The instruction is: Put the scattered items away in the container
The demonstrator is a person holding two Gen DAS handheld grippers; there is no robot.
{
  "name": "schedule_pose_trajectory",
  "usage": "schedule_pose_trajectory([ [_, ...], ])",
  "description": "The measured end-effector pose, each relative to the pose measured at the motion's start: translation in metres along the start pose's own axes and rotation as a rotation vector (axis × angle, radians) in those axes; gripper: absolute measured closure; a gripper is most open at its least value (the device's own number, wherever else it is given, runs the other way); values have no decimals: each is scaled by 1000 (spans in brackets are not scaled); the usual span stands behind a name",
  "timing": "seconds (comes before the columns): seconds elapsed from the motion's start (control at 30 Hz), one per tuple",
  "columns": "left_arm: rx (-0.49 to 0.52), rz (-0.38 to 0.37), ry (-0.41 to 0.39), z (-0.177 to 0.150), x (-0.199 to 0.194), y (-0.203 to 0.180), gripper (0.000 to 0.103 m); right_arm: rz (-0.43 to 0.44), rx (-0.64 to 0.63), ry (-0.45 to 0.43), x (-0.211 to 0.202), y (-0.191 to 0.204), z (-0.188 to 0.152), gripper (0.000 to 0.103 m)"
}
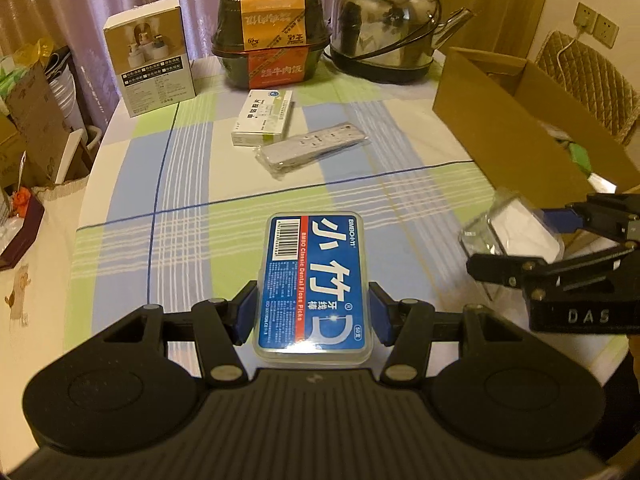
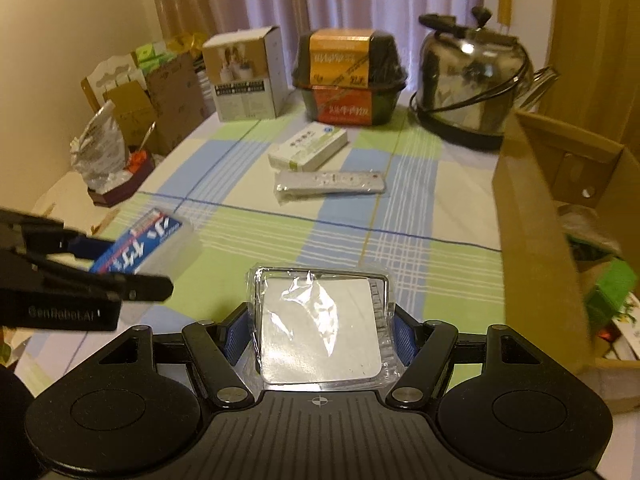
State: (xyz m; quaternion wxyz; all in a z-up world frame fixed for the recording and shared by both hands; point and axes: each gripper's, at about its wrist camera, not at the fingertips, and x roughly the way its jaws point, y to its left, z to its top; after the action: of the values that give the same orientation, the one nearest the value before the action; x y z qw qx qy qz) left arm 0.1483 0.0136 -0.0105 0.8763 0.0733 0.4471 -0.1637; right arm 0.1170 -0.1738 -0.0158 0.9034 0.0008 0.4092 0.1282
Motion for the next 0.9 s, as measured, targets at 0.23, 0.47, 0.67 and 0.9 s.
schedule_pose_trajectory([
  [0.23,-4,-2,-9,-9,-29,-28,52,-7,19,-43,-39,-2,-3,31],
  [0.47,5,-8,-23,-13,-47,-50,52,-16,42,-72,-65,-9,-8,31],
  [0.67,22,-16,-30,-14,-55,-65,52,-21,58,-93,-81,-15,-11,31],
  [0.9,38,-20,-28,-16,-62,-78,52,-38,69,-99,-94,-25,-16,31],
])
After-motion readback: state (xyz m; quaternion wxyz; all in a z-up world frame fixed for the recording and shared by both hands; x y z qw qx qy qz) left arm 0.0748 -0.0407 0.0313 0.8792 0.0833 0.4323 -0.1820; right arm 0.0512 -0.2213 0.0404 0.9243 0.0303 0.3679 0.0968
